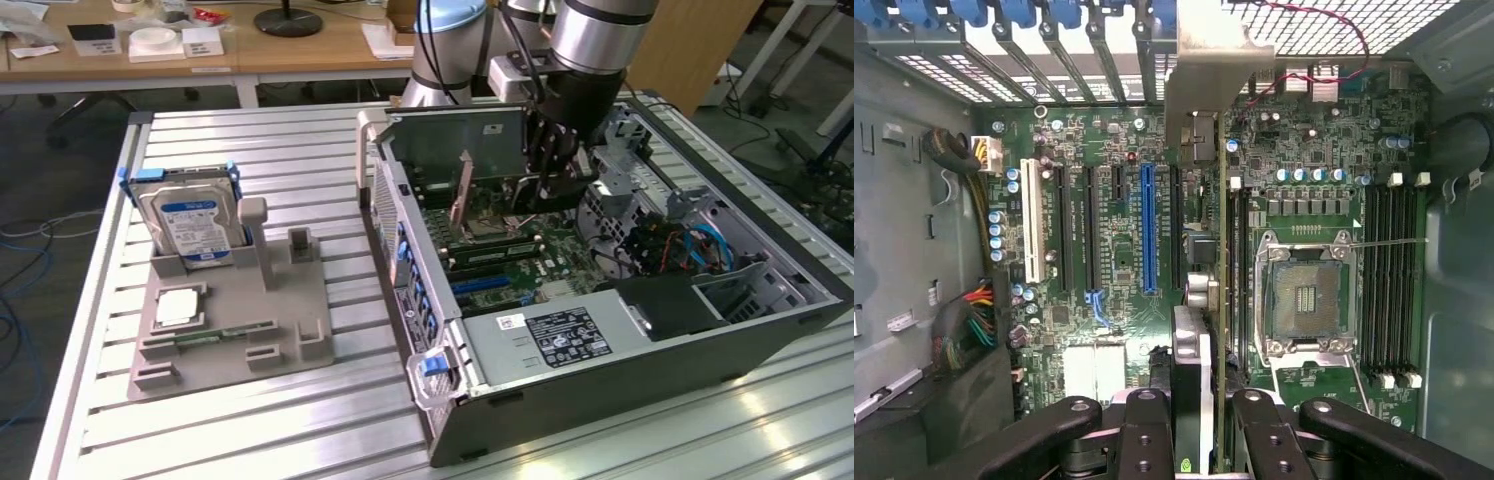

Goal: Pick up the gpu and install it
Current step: 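Insert the gpu into the slot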

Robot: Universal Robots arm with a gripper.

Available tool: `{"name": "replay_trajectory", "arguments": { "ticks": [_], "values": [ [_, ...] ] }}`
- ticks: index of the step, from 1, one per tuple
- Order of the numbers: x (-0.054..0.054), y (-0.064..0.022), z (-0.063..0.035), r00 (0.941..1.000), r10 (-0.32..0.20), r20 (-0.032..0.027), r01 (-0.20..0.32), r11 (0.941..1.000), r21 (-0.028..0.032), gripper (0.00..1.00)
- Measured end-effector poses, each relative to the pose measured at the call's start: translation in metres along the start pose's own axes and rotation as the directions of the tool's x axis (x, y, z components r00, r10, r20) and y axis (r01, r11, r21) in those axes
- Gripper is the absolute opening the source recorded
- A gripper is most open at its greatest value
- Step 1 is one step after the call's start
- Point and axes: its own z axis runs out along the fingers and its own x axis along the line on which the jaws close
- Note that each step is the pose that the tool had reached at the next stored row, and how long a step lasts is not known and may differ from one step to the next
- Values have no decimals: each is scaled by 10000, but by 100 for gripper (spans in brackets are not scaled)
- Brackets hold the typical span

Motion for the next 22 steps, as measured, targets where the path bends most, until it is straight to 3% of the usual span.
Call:
{"name": "replay_trajectory", "arguments": {
  "ticks": [22],
  "values": [
    [35, 10, 59, 10000, 21, -4, -21, 10000, -1, 28]
  ]
}}
